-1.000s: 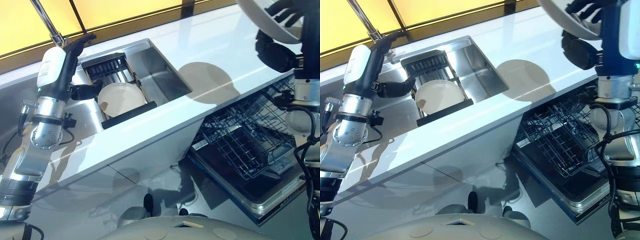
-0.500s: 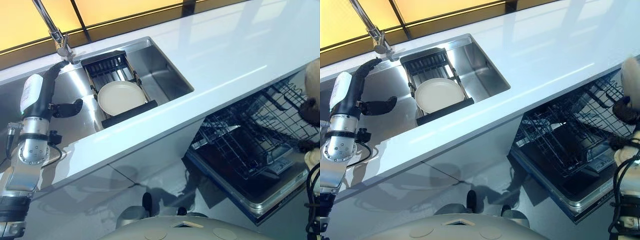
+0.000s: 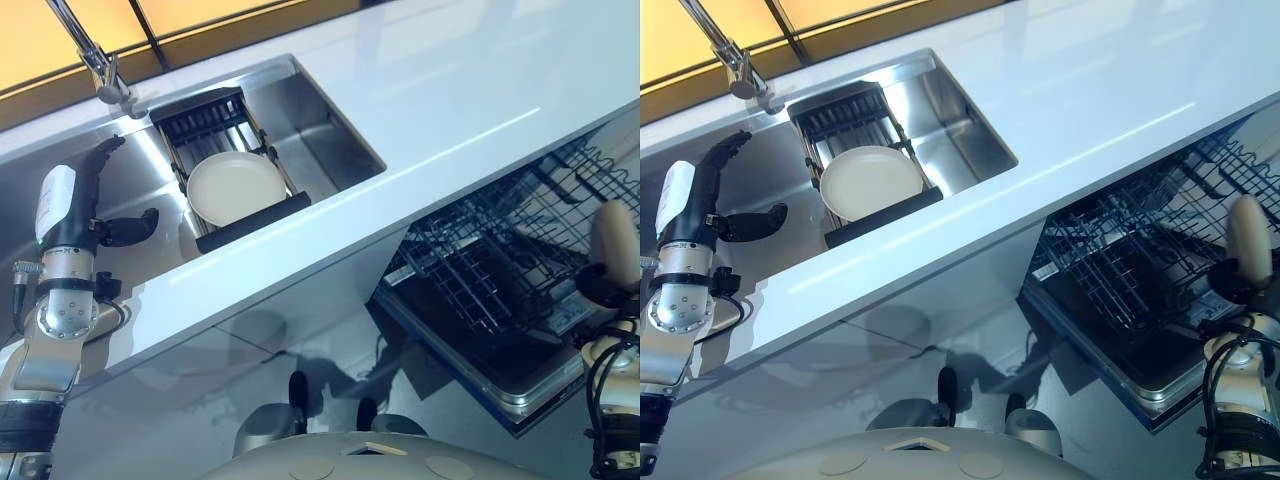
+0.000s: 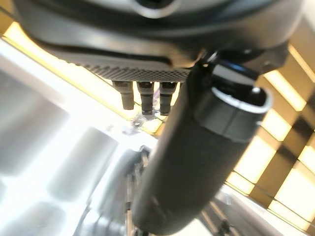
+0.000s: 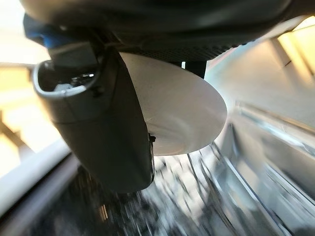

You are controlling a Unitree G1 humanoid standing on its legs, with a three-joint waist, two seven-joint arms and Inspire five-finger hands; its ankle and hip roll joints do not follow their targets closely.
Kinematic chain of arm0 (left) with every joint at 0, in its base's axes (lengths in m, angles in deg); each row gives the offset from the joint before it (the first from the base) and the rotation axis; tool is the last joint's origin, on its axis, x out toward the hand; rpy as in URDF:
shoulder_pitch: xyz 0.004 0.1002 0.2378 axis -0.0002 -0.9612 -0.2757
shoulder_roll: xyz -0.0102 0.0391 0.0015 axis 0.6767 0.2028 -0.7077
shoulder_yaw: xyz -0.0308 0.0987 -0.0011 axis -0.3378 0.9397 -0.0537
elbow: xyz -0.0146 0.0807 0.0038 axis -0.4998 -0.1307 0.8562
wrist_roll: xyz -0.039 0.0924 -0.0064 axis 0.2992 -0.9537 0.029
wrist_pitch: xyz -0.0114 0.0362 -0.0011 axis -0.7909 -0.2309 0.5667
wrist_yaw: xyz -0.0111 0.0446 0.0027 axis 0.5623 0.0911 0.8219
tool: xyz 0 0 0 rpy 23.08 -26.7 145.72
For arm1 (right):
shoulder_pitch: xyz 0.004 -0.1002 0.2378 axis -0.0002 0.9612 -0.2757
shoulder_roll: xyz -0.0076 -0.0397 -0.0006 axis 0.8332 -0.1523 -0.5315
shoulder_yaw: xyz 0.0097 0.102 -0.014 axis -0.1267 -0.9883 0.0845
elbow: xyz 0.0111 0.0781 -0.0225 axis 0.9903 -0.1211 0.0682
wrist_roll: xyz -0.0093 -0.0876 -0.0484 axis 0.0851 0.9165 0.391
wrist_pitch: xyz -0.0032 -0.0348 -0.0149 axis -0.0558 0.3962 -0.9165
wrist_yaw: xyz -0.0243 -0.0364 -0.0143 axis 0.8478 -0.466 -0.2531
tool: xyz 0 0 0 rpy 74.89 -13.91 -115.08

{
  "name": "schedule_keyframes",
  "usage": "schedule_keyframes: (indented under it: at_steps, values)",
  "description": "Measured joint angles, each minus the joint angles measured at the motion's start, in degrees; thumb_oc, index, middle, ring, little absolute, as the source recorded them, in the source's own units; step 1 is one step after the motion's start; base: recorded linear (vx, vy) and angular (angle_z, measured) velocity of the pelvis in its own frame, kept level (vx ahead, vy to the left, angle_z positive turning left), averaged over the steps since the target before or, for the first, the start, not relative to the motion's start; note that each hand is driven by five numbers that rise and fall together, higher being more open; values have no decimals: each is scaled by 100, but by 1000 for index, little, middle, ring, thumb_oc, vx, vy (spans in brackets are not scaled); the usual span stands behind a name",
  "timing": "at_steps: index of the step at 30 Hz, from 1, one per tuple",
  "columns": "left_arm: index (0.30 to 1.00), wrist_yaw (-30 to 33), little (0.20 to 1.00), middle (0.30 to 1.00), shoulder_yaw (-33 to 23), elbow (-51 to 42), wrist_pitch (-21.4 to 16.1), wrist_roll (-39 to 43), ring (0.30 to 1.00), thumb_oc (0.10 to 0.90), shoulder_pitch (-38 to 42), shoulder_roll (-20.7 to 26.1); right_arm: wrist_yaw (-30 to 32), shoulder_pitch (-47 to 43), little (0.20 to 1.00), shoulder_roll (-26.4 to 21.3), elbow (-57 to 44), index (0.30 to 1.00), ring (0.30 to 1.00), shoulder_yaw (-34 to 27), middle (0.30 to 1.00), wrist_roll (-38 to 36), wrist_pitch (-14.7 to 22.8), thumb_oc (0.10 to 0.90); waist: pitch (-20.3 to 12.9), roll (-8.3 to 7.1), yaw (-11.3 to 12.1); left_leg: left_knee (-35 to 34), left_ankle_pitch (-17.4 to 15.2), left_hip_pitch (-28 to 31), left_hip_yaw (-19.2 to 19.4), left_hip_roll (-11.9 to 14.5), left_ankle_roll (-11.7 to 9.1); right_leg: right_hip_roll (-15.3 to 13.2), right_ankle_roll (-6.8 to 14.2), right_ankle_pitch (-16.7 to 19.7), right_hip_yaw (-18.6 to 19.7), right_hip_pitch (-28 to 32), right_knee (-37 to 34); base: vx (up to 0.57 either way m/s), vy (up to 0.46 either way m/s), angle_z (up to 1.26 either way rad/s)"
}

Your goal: Pick up plates and place into dishwasher.

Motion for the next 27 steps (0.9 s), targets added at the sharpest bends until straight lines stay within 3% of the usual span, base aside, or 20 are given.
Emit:
schedule_keyframes:
  at_steps: [4,8,12,18,27]
  values:
    - [900,130,900,900,13,15,0,188,900,800,230,58,-176,-532,200,-227,164,300,300,475,300,20,0,100,423,24,131,206,-7,-294,-47,52,-12,24,-10,6,-44,-246,134,-119,-119,5]
    - [900,251,900,900,30,36,-10,367,900,800,809,421,-348,-1282,200,-724,351,300,300,955,300,36,0,100,781,30,284,451,-7,-703,-132,89,-41,92,-14,7,-167,-568,294,-93,-116,12]
    - [900,276,900,900,75,61,-29,420,900,800,1061,597,-643,-1845,200,-996,578,300,300,1160,300,35,-35,100,973,22,436,468,-6,-746,-178,83,-43,85,-31,-6,-210,-613,363,-31,-86,6]
    - [900,294,900,900,266,84,-20,568,900,800,1424,904,-1162,-2573,200,-1201,1417,300,300,1383,300,-24,-746,100,1243,-69,639,553,-4,-937,-261,73,-40,64,-31,-8,-343,-778,487,-18,-63,9]
    - [900,284,900,900,410,188,-31,585,900,800,1834,1241,-1948,-3385,200,-1292,2260,300,300,1423,300,-235,-1369,100,1462,-185,681,737,12,-1050,-324,67,-36,20,-135,-168,-475,-943,869,-15,-25,3]
